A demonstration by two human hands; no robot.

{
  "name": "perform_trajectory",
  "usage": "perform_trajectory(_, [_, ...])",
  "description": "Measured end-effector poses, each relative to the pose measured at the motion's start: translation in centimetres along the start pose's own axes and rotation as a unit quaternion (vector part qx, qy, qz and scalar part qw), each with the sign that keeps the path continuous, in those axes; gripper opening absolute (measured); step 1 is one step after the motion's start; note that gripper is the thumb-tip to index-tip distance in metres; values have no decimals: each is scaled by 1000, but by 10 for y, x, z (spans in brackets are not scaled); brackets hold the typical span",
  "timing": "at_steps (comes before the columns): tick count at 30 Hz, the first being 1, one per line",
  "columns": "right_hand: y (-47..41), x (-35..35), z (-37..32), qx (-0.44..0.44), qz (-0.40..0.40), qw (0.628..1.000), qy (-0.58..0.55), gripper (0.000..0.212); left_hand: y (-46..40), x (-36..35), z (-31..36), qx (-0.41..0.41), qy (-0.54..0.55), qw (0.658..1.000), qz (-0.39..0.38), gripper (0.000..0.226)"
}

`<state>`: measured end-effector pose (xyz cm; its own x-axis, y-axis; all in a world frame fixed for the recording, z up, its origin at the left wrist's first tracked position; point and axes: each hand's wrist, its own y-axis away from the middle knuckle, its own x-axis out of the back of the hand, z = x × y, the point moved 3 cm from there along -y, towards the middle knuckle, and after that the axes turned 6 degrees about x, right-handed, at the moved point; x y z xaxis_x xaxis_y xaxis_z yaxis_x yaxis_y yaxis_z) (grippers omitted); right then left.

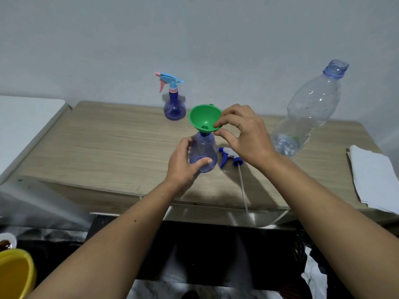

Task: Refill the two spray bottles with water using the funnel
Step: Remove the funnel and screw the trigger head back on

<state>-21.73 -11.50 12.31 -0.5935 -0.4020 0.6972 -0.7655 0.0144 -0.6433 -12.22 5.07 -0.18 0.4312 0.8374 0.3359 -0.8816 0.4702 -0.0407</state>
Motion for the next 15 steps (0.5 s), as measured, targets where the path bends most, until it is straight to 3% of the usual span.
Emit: perform_trajectory(15, [-22, 32, 11, 12, 89, 995, 41, 7, -5, 2, 4, 10, 1, 1000, -4, 69])
